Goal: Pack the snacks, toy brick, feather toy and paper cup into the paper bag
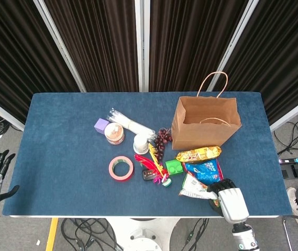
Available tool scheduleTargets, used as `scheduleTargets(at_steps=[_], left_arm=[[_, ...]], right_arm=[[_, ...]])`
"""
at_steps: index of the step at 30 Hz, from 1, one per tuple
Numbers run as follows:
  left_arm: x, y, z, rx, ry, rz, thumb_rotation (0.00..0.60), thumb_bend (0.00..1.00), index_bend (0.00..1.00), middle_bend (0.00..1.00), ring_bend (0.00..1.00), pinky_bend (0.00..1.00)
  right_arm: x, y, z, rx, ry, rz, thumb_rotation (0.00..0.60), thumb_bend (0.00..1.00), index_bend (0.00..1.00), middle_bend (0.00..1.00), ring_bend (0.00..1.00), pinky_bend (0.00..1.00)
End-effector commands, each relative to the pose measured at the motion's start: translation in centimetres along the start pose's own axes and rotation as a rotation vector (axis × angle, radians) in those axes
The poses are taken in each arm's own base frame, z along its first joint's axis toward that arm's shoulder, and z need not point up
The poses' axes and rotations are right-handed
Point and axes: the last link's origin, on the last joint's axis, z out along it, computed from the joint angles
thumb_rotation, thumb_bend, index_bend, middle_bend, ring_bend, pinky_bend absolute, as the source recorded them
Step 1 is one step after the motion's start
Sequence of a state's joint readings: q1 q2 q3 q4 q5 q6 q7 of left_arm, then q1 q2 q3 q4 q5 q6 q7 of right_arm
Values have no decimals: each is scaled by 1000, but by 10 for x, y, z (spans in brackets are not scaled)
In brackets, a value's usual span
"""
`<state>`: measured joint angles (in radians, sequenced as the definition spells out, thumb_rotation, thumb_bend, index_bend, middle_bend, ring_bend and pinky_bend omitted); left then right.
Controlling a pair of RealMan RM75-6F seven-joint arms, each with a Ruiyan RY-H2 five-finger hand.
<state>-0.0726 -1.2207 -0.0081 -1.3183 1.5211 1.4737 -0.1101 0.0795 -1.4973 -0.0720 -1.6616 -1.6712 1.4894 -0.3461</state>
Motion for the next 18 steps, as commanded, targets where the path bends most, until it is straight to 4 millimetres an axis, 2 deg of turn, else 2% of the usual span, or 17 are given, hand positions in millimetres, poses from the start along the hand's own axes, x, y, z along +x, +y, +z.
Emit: scheduleTargets(at_steps=[1,5,8,13,18], left_arm=[[0,0,0,-1,1,-1,600,256,101,84,25,166],[2,1,1,-5,7,-1,600,257,100,85,25,166],[3,2,2,-7,10,-1,600,257,100,84,25,166],[4,3,3,-12,9,2,600,256,100,84,25,166],[4,5,3,-14,8,8,600,256,100,85,25,166]], right_arm=[[3,-3,1,17,14,10,600,437,658,672,436,343],[16,-12,3,70,70,21,600,440,676,682,456,361],[34,-22,7,121,125,25,600,440,677,684,457,365],[74,-42,21,206,254,26,600,438,678,685,457,369],[117,-64,46,263,384,5,600,434,678,685,457,369]])
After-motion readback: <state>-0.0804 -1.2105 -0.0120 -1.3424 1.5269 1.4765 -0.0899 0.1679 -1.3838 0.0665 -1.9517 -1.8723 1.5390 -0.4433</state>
